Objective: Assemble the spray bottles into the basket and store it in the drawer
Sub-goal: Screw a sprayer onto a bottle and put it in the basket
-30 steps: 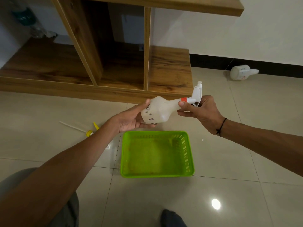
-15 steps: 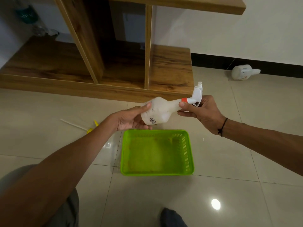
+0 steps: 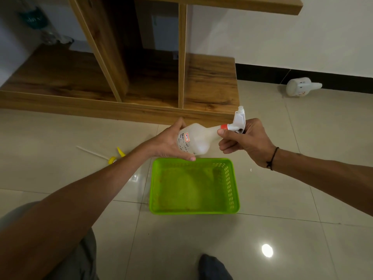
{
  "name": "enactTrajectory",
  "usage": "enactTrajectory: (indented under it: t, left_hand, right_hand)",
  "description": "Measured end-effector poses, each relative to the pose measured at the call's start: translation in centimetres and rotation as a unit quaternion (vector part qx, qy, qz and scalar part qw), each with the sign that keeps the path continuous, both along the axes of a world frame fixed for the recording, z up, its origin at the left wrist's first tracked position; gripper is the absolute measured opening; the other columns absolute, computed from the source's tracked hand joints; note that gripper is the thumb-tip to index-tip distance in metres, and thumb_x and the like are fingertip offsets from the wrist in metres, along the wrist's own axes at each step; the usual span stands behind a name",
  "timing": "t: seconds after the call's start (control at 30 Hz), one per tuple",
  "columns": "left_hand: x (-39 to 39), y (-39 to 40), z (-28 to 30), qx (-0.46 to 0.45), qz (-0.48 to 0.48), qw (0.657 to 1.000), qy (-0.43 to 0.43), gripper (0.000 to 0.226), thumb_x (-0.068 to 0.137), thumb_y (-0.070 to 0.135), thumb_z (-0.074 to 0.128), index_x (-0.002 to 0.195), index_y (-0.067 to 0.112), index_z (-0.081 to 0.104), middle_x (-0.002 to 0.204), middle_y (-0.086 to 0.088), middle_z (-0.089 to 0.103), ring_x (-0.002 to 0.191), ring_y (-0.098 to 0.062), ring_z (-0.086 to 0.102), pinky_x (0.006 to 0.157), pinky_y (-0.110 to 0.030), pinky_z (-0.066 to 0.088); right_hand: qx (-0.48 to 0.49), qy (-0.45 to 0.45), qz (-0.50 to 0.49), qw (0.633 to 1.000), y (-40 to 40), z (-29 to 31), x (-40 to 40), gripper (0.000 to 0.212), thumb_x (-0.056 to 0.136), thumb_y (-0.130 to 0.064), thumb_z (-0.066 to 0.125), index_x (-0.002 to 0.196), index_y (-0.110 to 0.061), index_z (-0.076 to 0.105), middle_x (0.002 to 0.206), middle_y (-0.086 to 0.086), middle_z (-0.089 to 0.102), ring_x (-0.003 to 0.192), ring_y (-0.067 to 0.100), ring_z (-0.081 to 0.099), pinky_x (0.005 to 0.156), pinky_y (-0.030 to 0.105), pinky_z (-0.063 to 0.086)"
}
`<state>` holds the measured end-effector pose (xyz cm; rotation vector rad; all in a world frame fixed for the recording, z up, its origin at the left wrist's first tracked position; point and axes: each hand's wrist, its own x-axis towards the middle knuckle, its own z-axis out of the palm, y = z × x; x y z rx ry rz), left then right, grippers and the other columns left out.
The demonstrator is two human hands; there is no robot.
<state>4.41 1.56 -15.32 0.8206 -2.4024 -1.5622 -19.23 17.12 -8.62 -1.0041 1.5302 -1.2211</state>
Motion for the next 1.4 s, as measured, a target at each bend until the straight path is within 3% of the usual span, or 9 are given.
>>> enactTrajectory:
  t: [0.1,0.2,0.43,0.63,0.73,0.87,1.1,1.27,1.4]
  left_hand:
    - [-0.1,0.5,0.4,-0.016,0.004,1.000,-0.007,0.089,0.057,0.044,0.102,0.116,0.023,0.039,0.115,0.007,0.058,0.099,-0.005,0.065,0.068,-0.026,0.059]
    - [-0.7,1.4,0.9,-0.051,-0.020,0.997,-0.047,0.097,0.057,0.054,0.100,0.127,0.027,0.038,0.122,0.011,0.061,0.109,-0.008,0.066,0.083,-0.033,0.062]
    - [-2.3,4.8,0.8,-0.274,-0.111,0.946,-0.135,0.101,0.064,0.087,0.076,0.138,0.027,0.044,0.129,0.005,0.059,0.111,-0.016,0.060,0.081,-0.036,0.051]
    - [-2.7,6.4,-0.7,-0.238,-0.132,0.948,-0.166,0.100,0.069,0.077,0.081,0.145,0.023,0.046,0.130,0.003,0.051,0.112,-0.022,0.063,0.091,-0.043,0.058]
    - [-2.7,6.8,-1.3,-0.270,-0.127,0.938,-0.177,0.100,0.070,0.077,0.079,0.147,0.024,0.046,0.133,0.002,0.048,0.112,-0.024,0.066,0.088,-0.044,0.059]
    - [-2.6,7.3,-2.5,-0.325,-0.119,0.923,-0.168,0.091,0.077,0.072,0.076,0.147,0.023,0.044,0.134,0.002,0.048,0.112,-0.024,0.063,0.078,-0.041,0.056]
    - [-2.7,7.3,-3.1,-0.318,-0.111,0.931,-0.142,0.070,0.088,0.058,0.073,0.145,0.030,0.042,0.132,0.004,0.055,0.115,-0.021,0.060,0.074,-0.034,0.041]
    - [-2.8,6.8,-2.7,-0.260,-0.096,0.951,-0.137,0.070,0.085,0.046,0.076,0.146,0.033,0.042,0.136,0.005,0.056,0.113,-0.022,0.064,0.081,-0.037,0.049]
    - [-2.8,6.0,-2.0,-0.233,-0.083,0.958,-0.143,0.076,0.077,0.038,0.073,0.146,0.035,0.041,0.133,0.006,0.057,0.110,-0.020,0.063,0.087,-0.037,0.050]
  right_hand:
    - [-0.009,0.022,0.007,1.000,0.0,0.4,0.1,0.011,0.092,-0.015,0.081,0.090,-0.004,0.080,0.074,0.027,0.076,0.064,0.035,0.078,0.056,0.035,0.064]
    - [-0.018,0.070,0.023,0.997,0.3,0.7,-0.4,0.020,0.092,-0.018,0.081,0.094,0.002,0.077,0.075,0.022,0.078,0.067,0.036,0.079,0.059,0.039,0.066]
    - [-0.010,0.210,0.094,0.973,2.1,1.5,-1.7,0.023,0.089,-0.025,0.084,0.091,-0.004,0.075,0.074,0.012,0.078,0.062,0.028,0.078,0.056,0.040,0.065]
    - [-0.013,0.400,0.152,0.904,2.6,1.0,-0.5,0.028,0.086,-0.035,0.085,0.077,-0.016,0.066,0.067,-0.001,0.072,0.059,0.020,0.071,0.061,0.043,0.059]
    - [-0.023,0.457,0.183,0.870,2.5,0.2,-0.1,0.030,0.084,-0.042,0.083,0.077,-0.018,0.066,0.068,-0.006,0.066,0.060,0.016,0.061,0.061,0.034,0.049]
    - [0.025,0.504,0.236,0.830,2.6,-1.7,0.5,0.032,0.086,-0.044,0.079,0.078,-0.019,0.062,0.070,-0.001,0.069,0.063,0.023,0.063,0.063,0.039,0.052]
    - [0.054,0.498,0.233,0.833,3.4,-3.4,0.3,0.033,0.086,-0.038,0.082,0.078,-0.032,0.051,0.068,-0.010,0.062,0.063,0.019,0.059,0.063,0.031,0.042]
    - [0.080,0.541,0.268,0.793,4.0,-3.1,-0.4,0.040,0.081,-0.050,0.083,0.103,-0.027,0.060,0.082,-0.010,0.071,0.072,0.021,0.065,0.065,0.033,0.048]
    - [0.065,0.563,0.277,0.776,4.5,-2.4,-1.1,0.059,0.084,-0.056,0.072,0.133,-0.035,0.048,0.091,-0.014,0.071,0.070,0.015,0.064,0.070,0.036,0.056]
